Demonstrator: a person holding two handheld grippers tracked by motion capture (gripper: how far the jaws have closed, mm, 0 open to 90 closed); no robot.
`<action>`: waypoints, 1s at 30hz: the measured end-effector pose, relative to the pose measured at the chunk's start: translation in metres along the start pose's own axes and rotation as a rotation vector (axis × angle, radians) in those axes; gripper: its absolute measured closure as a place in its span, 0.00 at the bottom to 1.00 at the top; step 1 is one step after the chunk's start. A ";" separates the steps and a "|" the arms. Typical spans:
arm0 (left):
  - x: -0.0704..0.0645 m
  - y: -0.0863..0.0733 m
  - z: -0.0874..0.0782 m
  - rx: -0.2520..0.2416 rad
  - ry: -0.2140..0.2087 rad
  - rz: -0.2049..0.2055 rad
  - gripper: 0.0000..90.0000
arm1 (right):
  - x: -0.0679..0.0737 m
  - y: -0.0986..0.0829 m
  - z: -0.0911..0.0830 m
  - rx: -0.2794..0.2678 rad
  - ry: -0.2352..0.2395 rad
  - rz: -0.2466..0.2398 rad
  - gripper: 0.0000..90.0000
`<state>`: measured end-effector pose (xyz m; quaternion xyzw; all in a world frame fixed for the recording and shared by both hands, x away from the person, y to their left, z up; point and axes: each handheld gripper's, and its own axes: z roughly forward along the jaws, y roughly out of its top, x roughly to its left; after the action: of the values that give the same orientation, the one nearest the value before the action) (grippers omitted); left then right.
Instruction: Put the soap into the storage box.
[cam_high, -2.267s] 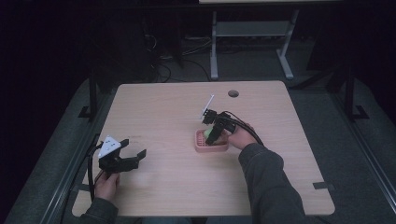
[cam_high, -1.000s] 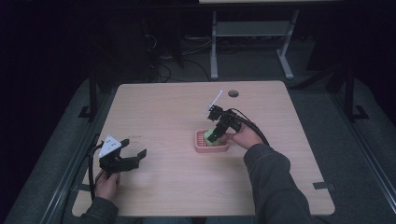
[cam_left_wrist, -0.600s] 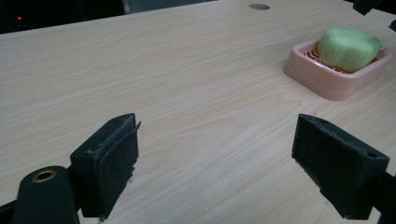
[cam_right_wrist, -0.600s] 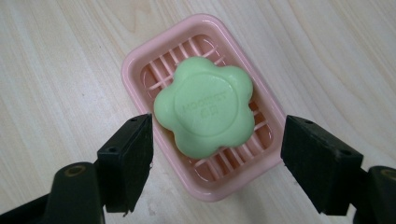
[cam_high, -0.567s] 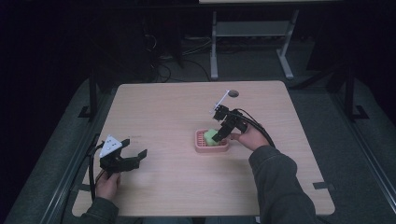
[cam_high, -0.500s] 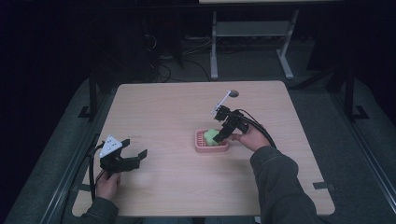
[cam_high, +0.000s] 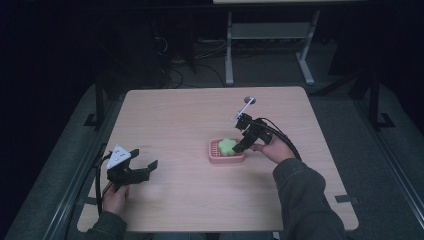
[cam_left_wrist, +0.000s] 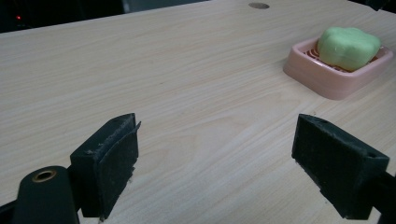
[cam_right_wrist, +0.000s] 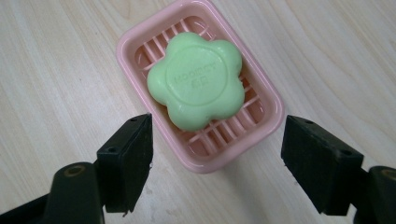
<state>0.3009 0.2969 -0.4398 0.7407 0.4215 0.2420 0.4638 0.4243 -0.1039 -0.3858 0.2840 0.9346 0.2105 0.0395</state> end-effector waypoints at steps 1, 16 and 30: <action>0.000 0.000 0.000 0.000 0.001 0.002 0.16 | 0.000 -0.001 -0.001 -0.001 0.001 0.003 0.27; 0.000 0.000 0.000 0.001 0.001 0.005 0.16 | -0.005 -0.024 -0.005 0.004 0.001 0.039 0.27; 0.000 0.000 0.000 0.001 0.002 0.006 0.16 | 0.000 -0.038 -0.014 -0.014 -0.005 0.034 0.27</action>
<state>0.3009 0.2964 -0.4402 0.7419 0.4200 0.2437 0.4624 0.4022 -0.1376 -0.3888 0.3000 0.9281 0.2170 0.0402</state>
